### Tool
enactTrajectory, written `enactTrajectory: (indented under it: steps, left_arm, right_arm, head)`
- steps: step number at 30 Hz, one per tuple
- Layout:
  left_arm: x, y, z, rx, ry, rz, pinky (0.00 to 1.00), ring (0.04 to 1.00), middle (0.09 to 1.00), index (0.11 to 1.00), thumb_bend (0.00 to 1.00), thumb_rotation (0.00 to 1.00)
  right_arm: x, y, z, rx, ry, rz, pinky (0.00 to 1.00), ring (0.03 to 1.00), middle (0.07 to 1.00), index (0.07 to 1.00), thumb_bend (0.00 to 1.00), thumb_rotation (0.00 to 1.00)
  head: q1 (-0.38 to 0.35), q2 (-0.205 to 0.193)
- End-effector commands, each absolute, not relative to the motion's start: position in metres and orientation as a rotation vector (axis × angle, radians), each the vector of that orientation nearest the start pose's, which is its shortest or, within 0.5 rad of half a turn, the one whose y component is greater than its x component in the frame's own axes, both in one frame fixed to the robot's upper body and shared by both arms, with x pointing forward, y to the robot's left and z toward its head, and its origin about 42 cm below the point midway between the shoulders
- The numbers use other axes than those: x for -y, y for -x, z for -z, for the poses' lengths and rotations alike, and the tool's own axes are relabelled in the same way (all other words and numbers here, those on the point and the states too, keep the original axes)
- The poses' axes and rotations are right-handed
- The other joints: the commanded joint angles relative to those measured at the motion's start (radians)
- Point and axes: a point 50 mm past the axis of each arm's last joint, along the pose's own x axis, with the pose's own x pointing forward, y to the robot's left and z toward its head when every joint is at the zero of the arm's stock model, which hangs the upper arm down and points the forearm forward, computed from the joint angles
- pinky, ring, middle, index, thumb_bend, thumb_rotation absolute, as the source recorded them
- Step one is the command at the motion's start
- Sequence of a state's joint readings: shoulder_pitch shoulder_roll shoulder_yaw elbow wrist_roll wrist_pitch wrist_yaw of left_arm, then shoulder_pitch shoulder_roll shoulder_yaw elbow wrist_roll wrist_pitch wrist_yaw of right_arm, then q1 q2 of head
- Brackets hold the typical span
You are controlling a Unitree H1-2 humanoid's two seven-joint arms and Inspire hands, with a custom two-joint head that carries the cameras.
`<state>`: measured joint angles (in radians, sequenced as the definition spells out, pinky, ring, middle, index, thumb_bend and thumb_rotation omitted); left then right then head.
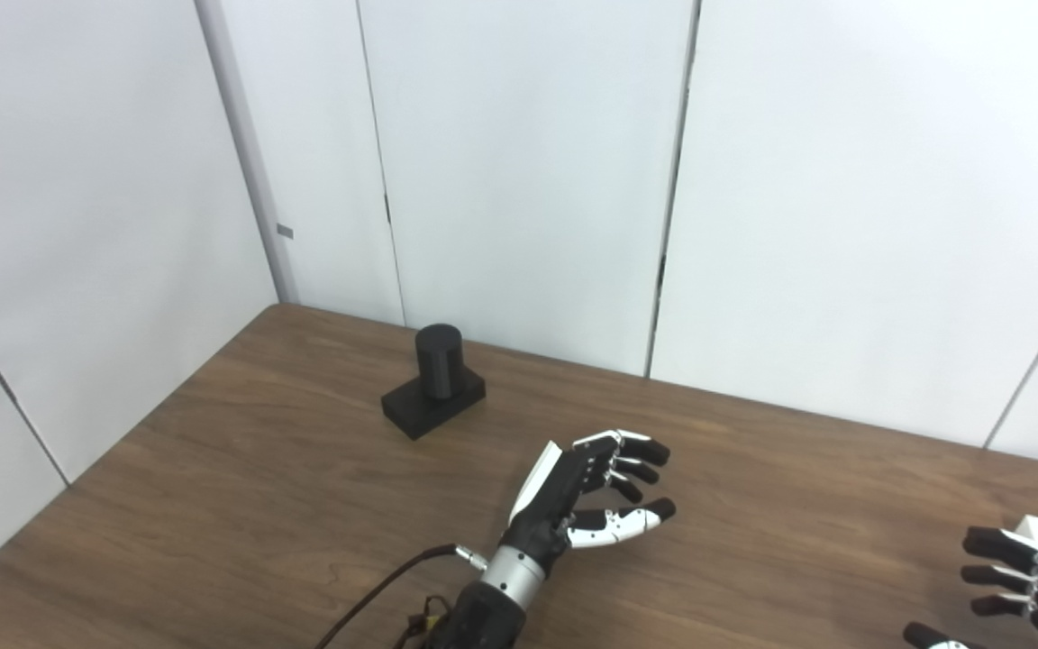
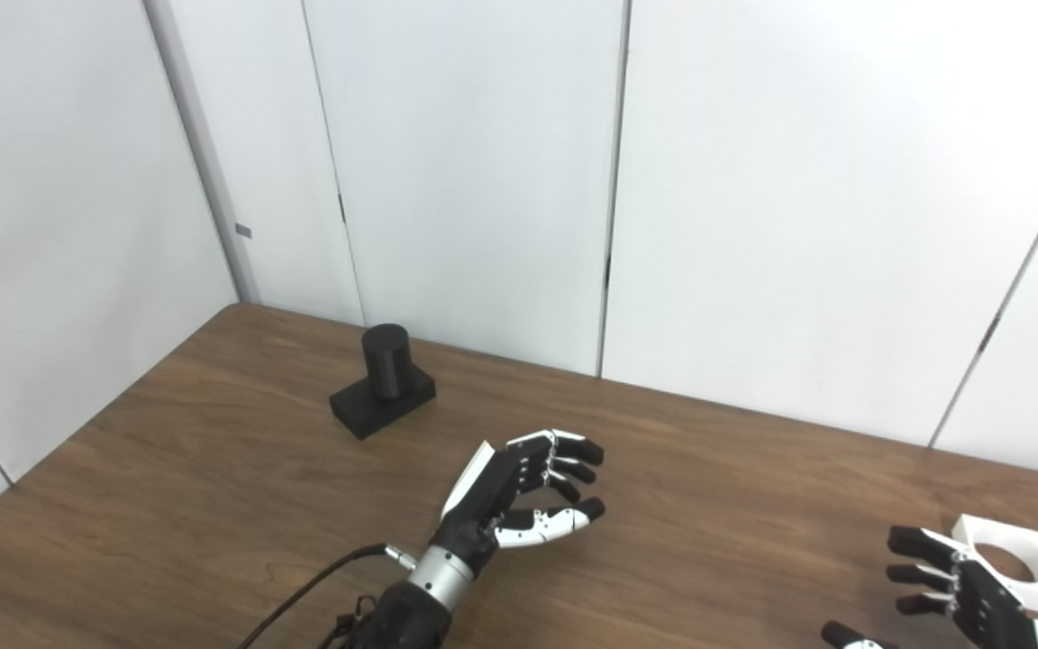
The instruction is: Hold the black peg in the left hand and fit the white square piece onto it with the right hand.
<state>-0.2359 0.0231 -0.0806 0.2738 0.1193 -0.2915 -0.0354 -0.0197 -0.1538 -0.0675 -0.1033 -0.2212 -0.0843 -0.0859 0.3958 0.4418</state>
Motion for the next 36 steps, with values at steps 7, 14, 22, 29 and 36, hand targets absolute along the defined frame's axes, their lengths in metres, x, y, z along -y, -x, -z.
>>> enactTrajectory:
  steps: [7,14,22,29,36]
  left_arm:
    - [-0.167,-0.358,-0.121,0.305,-0.161,0.192,0.54,0.655,0.704,0.643,0.66,0.1]
    - [-0.178,-0.36,-0.138,0.313,-0.185,0.198,0.56,0.656,0.705,0.66,0.74,0.09]
    - [-0.207,-0.365,-0.167,0.323,-0.306,0.199,0.49,0.608,0.702,0.675,0.77,0.11]
    - [-0.232,-0.366,-0.187,0.317,-0.341,0.16,0.5,0.627,0.709,0.675,0.77,0.07]
    - [-0.257,-0.364,-0.199,0.33,-0.367,0.087,0.53,0.658,0.715,0.673,0.75,0.07]
  right_arm:
    - [0.276,-0.293,-0.164,0.294,0.376,0.147,0.5,0.619,0.685,0.657,0.59,0.0]
    - [0.277,-0.293,-0.165,0.293,0.375,0.143,0.49,0.614,0.683,0.652,0.58,0.0]
    - [0.278,-0.292,-0.165,0.29,0.374,0.138,0.49,0.612,0.682,0.651,0.58,0.0]
    - [0.281,-0.292,-0.166,0.285,0.388,0.135,0.49,0.614,0.686,0.658,0.58,0.0]
    - [0.28,-0.292,-0.164,0.28,0.388,0.131,0.48,0.612,0.686,0.657,0.58,0.0]
  head:
    - [-0.001,0.005]
    - [0.005,0.008]
    - [0.011,0.008]
    - [0.016,0.01]
    - [0.022,0.011]
